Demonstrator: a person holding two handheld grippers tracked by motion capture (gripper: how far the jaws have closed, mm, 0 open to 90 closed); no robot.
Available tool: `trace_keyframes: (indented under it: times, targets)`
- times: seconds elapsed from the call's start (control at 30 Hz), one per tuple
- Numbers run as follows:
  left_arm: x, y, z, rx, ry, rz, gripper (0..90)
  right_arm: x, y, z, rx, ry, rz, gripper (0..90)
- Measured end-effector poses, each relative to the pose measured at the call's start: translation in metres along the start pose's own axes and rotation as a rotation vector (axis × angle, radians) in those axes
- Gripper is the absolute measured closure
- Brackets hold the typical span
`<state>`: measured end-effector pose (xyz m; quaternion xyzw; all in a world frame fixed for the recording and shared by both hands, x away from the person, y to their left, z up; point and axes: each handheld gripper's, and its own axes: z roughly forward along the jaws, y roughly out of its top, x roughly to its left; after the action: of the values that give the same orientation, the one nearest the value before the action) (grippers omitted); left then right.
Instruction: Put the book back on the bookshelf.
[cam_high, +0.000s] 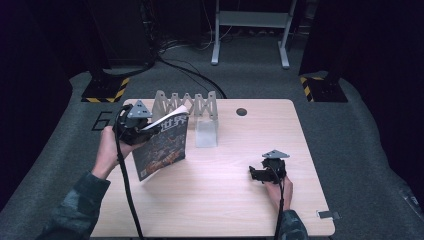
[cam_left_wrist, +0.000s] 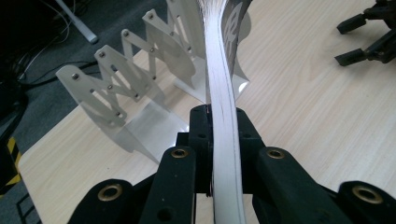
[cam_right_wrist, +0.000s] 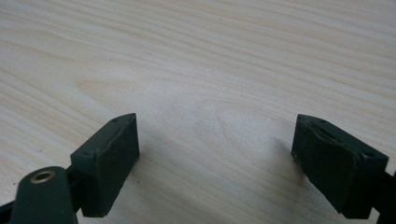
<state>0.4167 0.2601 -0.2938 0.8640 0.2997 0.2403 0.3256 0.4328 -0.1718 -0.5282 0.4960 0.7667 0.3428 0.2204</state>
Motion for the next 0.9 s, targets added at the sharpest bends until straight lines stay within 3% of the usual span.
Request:
trace_keyframes:
  times: [0.43, 0.9]
  targets:
    - [0.019, -0.009, -0.003, -0.018, 0.07, -0.087, 82.3, 0.0, 0.0, 0.0, 0.0, 0.0, 0.001, 14.4]
    - [0.034, -0.007, 0.009, -0.027, 0.123, -0.14, 82.3, 0.0, 0.0, 0.0, 0.0, -0.001, 0.001, 14.5]
